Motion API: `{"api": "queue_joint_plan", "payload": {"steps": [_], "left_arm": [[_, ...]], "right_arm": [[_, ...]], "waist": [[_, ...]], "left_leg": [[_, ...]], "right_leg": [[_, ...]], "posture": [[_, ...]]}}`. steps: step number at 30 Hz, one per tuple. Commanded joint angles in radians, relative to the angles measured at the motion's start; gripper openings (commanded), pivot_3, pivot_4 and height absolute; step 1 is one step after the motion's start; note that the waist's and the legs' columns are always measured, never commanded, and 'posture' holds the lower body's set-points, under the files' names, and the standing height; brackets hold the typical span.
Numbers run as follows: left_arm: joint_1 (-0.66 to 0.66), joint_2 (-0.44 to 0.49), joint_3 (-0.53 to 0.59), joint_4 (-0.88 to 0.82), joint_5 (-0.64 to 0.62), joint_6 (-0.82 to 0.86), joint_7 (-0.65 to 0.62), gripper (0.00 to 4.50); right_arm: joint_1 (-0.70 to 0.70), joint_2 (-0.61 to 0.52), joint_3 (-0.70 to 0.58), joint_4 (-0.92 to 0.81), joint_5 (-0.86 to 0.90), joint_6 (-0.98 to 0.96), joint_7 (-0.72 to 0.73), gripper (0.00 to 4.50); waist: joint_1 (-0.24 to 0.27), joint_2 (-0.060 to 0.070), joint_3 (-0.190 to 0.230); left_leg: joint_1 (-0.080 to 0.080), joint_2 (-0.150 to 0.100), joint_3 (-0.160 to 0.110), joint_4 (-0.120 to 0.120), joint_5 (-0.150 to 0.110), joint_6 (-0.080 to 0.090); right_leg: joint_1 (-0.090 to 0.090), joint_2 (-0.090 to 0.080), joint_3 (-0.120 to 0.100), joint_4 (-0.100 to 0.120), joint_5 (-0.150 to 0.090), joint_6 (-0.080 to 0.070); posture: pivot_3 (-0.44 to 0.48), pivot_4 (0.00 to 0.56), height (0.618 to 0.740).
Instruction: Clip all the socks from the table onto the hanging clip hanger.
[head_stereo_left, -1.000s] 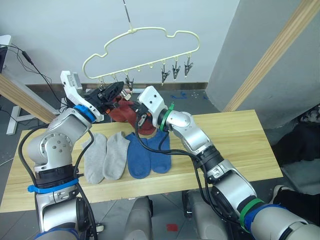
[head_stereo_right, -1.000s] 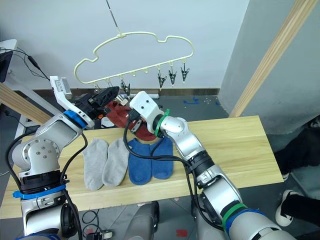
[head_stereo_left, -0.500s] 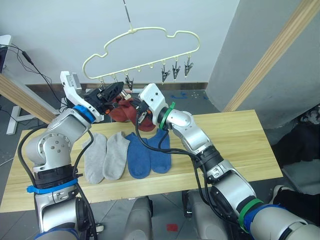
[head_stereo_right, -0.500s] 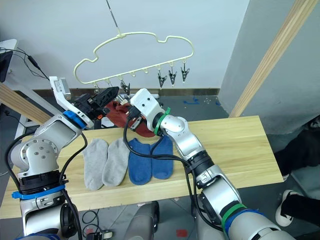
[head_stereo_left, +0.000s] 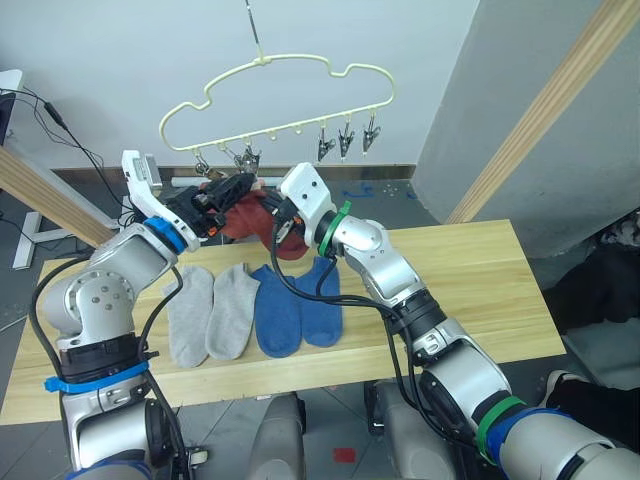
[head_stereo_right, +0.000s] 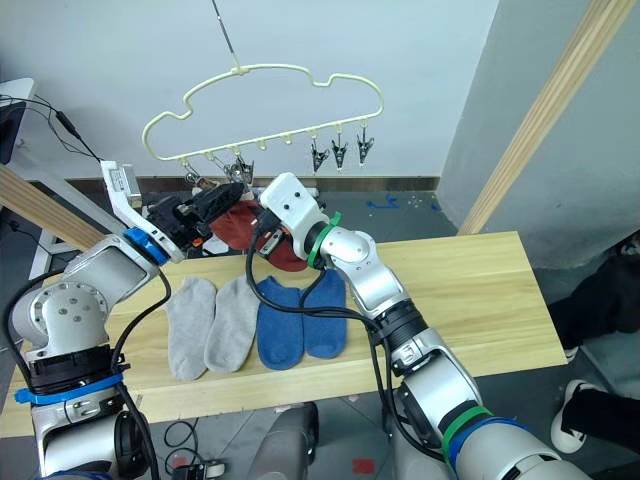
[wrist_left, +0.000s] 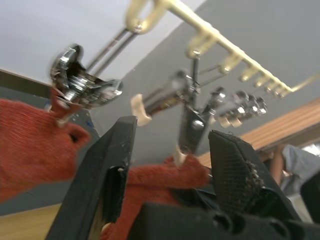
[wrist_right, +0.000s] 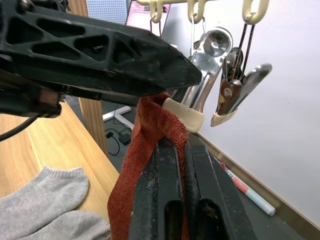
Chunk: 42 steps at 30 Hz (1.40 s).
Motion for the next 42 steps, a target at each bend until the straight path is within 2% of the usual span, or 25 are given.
{"api": "queue_joint_plan", "payload": {"steps": [1, 3, 6, 9, 14, 21, 29, 36, 37, 39, 42], "left_arm": [[0.032, 0.044, 0.012, -0.083, -0.027, 0.008, -0.04, 2.56], [0.044, 0.055, 0.009, -0.095, -0.022, 0.004, -0.046, 2.56], [0.08, 0.094, -0.03, -0.131, 0.063, -0.069, -0.085, 2.59], [0.12, 0.107, -0.072, -0.171, 0.142, -0.149, -0.106, 2.59], [0.158, 0.076, -0.117, -0.228, 0.233, -0.257, -0.086, 2.59], [0.203, -0.032, -0.252, -0.246, 0.483, -0.528, -0.032, 2.59], [0.178, -0.159, -0.315, -0.116, 0.656, -0.723, 0.051, 2.59], [0.128, -0.234, -0.328, 0.022, 0.761, -0.901, 0.11, 2.59], [0.124, -0.243, -0.325, 0.038, 0.768, -0.917, 0.121, 2.2], [0.118, -0.254, -0.323, 0.06, 0.778, -0.939, 0.13, 1.7], [0.114, -0.273, -0.321, 0.076, 0.801, -0.975, 0.161, 1.7]], "right_arm": [[-0.01, 0.023, 0.014, -0.026, 0.006, -0.014, 0.022, 0.0], [-0.007, 0.022, 0.017, -0.028, 0.005, -0.013, 0.027, 0.0], [-0.004, 0.014, 0.027, -0.026, -0.009, -0.01, 0.031, 0.72], [0.002, -0.008, 0.049, -0.035, -0.033, -0.009, 0.04, 1.74], [0.054, -0.064, 0.064, -0.143, -0.04, 0.036, 0.08, 1.74], [0.181, -0.217, 0.047, -0.509, 0.022, 0.258, 0.192, 1.74], [0.235, -0.348, -0.034, -0.773, 0.108, 0.469, 0.209, 1.74], [0.248, -0.409, -0.088, -0.846, 0.159, 0.554, 0.183, 1.74], [0.247, -0.413, -0.093, -0.851, 0.163, 0.562, 0.179, 1.77], [0.246, -0.419, -0.097, -0.855, 0.17, 0.571, 0.173, 1.77], [0.243, -0.432, -0.101, -0.858, 0.181, 0.578, 0.167, 1.77]], "waist": [[-0.001, 0.0, 0.0], [0.0, 0.0, 0.0], [0.001, 0.0, 0.0], [0.001, 0.0, 0.0], [0.006, 0.0, 0.0], [0.006, 0.0, 0.0], [0.0, 0.0, 0.0], [-0.001, 0.0, 0.0], [-0.002, 0.0, 0.0], [-0.002, 0.0, 0.0], [-0.003, 0.0, 0.0]], "left_leg": [[0.0, 0.0, 0.0, 0.0, 0.0, 0.0], [0.0, 0.0, 0.0, 0.0, 0.0, 0.0], [0.0, 0.0, 0.0, 0.0, 0.0, 0.0], [0.0, 0.0, 0.0, 0.0, 0.0, 0.0], [0.0, 0.0, 0.0, 0.0, 0.0, 0.0], [0.0, -0.001, 0.0, 0.0, 0.0, 0.0], [0.0, 0.0, 0.001, 0.001, 0.0, 0.001], [0.0, 0.0, 0.002, 0.002, 0.0, 0.001], [0.0, 0.0, 0.002, 0.002, 0.0, 0.001], [0.0, 0.0, 0.002, 0.002, 0.0, 0.001], [0.0, 0.0, 0.002, 0.002, 0.0, 0.001]], "right_leg": [[0.0, 0.0, 0.0, 0.0, 0.0, 0.0], [0.0, 0.0, 0.0, 0.0, 0.0, 0.0], [0.0, 0.0, 0.0, 0.0, 0.0, 0.0], [0.0, 0.0, 0.0, 0.0, 0.0, 0.0], [0.0, 0.0, 0.0, -0.001, 0.0, 0.0], [0.0, -0.001, 0.001, -0.001, 0.0, 0.0], [0.0, 0.001, 0.001, 0.0, 0.0, 0.0], [0.001, 0.001, 0.002, 0.0, 0.0, 0.0], [0.001, 0.001, 0.002, 0.0, 0.0, 0.0], [0.001, 0.001, 0.002, 0.0, 0.0, 0.0], [0.001, 0.001, 0.002, 0.0, 0.0, 0.0]], "posture": [[0.015, 0.326, 0.74], [0.015, 0.326, 0.74], [0.017, 0.328, 0.74], [0.019, 0.33, 0.74], [0.012, 0.333, 0.74], [-0.001, 0.343, 0.74], [-0.041, 0.349, 0.74], [-0.069, 0.355, 0.74], [-0.075, 0.356, 0.74], [-0.075, 0.356, 0.74], [-0.08, 0.359, 0.74]]}}
